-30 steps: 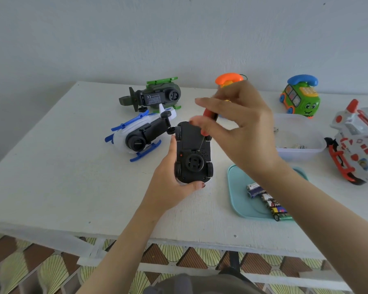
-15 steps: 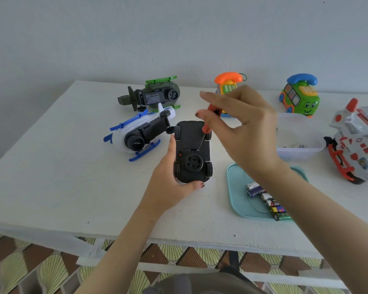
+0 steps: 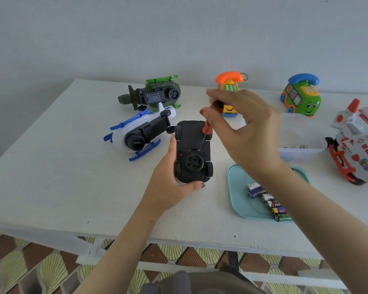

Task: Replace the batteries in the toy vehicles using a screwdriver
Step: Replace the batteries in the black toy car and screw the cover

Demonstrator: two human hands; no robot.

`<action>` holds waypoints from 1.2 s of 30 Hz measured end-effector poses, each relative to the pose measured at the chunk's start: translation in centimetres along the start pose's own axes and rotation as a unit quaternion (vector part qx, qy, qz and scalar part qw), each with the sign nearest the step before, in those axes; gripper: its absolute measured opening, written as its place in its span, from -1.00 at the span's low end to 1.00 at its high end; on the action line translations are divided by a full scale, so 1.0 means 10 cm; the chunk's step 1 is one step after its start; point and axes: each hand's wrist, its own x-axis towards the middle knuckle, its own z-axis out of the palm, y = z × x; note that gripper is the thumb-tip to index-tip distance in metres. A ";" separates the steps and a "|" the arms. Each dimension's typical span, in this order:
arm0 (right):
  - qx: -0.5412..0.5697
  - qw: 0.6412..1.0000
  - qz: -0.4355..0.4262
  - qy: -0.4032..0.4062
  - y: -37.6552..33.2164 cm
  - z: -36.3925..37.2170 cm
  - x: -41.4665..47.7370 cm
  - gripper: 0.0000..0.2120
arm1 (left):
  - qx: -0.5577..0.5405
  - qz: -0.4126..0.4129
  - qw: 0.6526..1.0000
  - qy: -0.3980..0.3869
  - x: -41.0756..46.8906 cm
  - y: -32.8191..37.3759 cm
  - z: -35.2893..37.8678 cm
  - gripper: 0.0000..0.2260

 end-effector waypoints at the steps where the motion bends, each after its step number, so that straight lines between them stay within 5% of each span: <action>1: 0.010 1.000 0.006 -0.017 0.01 0.00 0.00 -0.82 | 0.000 0.000 1.000 -0.001 0.00 0.00 0.00 0.05; 5: 0.024 0.995 -0.032 -0.089 0.04 0.00 -0.03 -0.73 | 0.010 0.006 1.000 0.000 0.00 0.01 0.00 0.04; 12: -0.013 0.999 -0.040 0.009 0.02 0.03 -0.06 -0.74 | -0.001 -0.006 1.000 -0.001 -0.01 0.01 0.00 0.06; 18: 0.010 0.998 -0.022 -0.064 0.03 -0.01 -0.06 -0.75 | 0.005 0.002 1.000 0.001 0.00 0.01 0.00 0.04; 24: -0.013 0.999 -0.037 0.013 0.01 0.04 -0.02 -0.80 | 0.001 -0.002 1.000 0.006 0.00 0.01 0.01 0.04; 32: 0.025 0.997 0.001 -0.075 0.06 -0.01 0.00 -0.77 | 0.009 -0.001 1.000 0.002 0.01 -0.01 0.00 0.05; 36: 0.021 1.000 -0.011 -0.011 0.03 0.01 0.00 -0.74 | 0.008 0.001 1.000 -0.004 0.01 0.00 0.00 0.05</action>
